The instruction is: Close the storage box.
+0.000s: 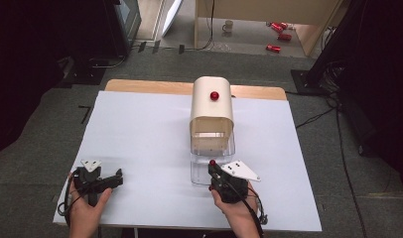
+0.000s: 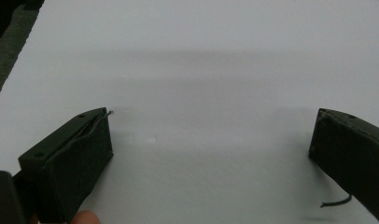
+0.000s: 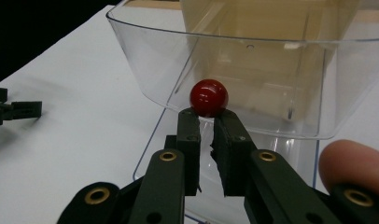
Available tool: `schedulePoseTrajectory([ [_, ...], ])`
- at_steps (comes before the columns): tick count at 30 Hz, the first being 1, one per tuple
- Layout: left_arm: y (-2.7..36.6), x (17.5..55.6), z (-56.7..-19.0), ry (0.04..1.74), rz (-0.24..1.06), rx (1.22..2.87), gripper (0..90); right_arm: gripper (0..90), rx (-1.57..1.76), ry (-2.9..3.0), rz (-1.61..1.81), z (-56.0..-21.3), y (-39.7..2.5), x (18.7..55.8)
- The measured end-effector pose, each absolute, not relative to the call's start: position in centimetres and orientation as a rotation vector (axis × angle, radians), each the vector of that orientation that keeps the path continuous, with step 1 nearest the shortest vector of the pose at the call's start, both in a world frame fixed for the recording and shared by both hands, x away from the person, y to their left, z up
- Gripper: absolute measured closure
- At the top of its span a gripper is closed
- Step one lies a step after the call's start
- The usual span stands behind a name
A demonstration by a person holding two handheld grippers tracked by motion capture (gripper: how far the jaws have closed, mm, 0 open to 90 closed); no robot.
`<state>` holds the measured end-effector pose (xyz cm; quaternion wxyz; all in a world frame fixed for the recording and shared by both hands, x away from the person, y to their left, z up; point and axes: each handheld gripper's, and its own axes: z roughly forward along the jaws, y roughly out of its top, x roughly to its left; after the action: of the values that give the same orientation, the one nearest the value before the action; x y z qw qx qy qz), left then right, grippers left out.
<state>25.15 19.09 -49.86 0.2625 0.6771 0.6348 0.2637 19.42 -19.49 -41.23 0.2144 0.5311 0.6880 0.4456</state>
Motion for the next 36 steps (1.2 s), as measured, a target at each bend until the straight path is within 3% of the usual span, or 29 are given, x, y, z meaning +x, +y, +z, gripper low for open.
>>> schedulePoseTrajectory([
  [36,19.1,25.2,-49.9,1.717,0.715,1.828,0.0,78.8,1.528,1.896,1.203,-40.4,-19.4,27.1],
])
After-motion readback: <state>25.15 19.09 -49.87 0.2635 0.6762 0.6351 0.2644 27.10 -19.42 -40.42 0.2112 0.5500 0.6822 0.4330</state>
